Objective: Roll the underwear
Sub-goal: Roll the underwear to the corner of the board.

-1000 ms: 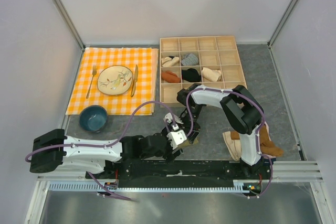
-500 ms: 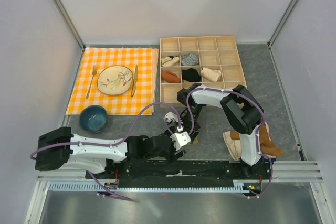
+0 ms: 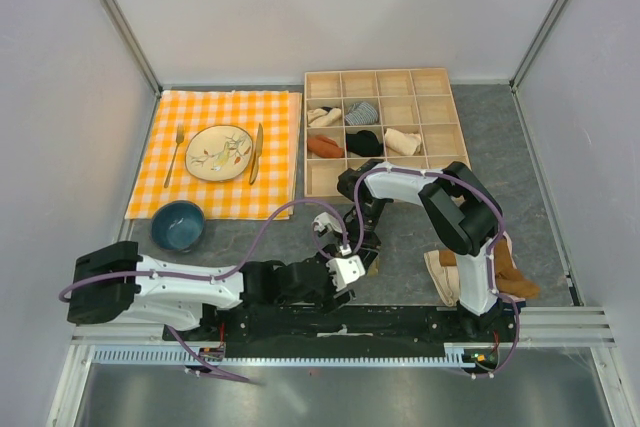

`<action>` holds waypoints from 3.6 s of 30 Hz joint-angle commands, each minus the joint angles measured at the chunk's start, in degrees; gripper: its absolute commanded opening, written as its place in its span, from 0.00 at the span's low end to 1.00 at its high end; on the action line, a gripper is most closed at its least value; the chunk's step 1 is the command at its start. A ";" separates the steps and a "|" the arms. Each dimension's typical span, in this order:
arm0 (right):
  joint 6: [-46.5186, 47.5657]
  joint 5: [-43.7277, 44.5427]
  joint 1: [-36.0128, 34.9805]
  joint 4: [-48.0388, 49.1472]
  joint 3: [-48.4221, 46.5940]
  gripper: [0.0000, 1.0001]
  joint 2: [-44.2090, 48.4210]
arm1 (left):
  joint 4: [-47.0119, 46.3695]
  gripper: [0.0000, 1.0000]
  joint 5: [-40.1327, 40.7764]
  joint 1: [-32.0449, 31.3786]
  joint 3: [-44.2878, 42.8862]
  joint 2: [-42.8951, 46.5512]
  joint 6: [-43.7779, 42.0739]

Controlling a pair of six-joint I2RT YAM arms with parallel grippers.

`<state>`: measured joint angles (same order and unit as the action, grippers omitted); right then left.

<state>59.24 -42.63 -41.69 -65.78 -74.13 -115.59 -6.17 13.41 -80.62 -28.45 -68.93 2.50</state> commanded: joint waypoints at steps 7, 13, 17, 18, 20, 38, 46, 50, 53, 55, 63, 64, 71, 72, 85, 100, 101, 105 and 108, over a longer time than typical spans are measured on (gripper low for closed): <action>-0.27 2.55 -0.14 3.99 -0.41 0.27 -2.27 | -3.14 0.81 6.97 -0.33 -1.26 -4.64 -5.40; 0.08 2.55 -0.06 3.90 0.39 0.27 -2.18 | -4.89 0.81 6.46 0.81 -1.35 -6.22 -7.69; -0.18 2.20 -0.06 3.82 0.56 0.28 -2.10 | -6.57 0.80 3.73 1.17 -1.52 -8.76 -7.60; -0.18 2.03 -0.06 3.82 0.56 0.28 -1.92 | -6.83 0.79 3.64 1.17 -1.61 -9.29 -7.60; -0.36 2.03 0.03 3.82 0.83 0.28 -1.74 | -7.53 0.77 2.86 1.25 -1.87 -10.17 -7.43; -2.02 0.36 2.14 4.61 1.09 0.44 0.98 | -3.50 0.02 -3.29 3.71 -2.23 -16.33 3.82; -2.82 1.14 9.51 3.73 -3.22 0.58 5.11 | -0.86 0.02 -11.64 9.68 -0.39 -14.92 13.66; -2.20 2.11 12.42 3.64 -2.87 0.58 7.65 | -0.68 0.02 -19.27 14.52 -0.29 -15.71 17.61; -1.68 1.77 14.79 3.64 -2.60 0.57 9.76 | 0.63 0.02 -24.02 18.12 -1.52 -17.64 18.76; 0.25 1.59 15.67 3.20 -1.73 0.56 10.99 | 2.99 0.02 -26.06 20.14 -3.62 -19.22 18.85; 14.65 -5.17 15.68 0.39 5.30 0.54 20.83 | 8.19 0.02 -37.92 26.21 -10.39 -27.83 19.12; 18.85 -5.62 15.68 0.21 6.96 0.54 21.98 | 8.54 0.02 -39.06 27.35 -10.84 -28.54 19.38; 25.49 -5.09 15.15 -0.05 11.46 0.55 27.52 | 13.99 0.02 -45.04 31.05 -15.84 -35.04 22.01; 23.74 -4.57 15.06 1.95 11.64 0.55 27.61 | 14.69 0.02 -45.31 31.57 -16.46 -36.18 22.19; -6.50 5.80 22.61 16.20 9.80 0.55 15.93 | 13.56 0.02 -39.96 31.93 -15.94 -34.61 22.63; -17.23 6.71 30.88 17.79 3.90 0.54 14.76 | 11.89 0.02 -37.22 31.84 -14.44 -33.64 23.25; -16.97 3.90 31.40 17.96 4.16 0.54 15.91 | 11.80 0.02 -37.31 31.93 -14.27 -33.90 23.42; -12.94 -0.43 32.73 18.58 7.93 0.54 22.33 | 11.80 0.02 -37.40 31.93 -14.27 -34.61 24.65; -11.08 -2.54 32.90 18.67 10.83 0.54 26.72 | 11.89 0.02 -37.58 32.02 -14.44 -35.05 25.88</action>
<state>44.53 -38.09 -8.69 -47.35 -66.37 -95.55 -0.12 -36.27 -49.65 -45.41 -99.72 27.86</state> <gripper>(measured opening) 0.543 0.044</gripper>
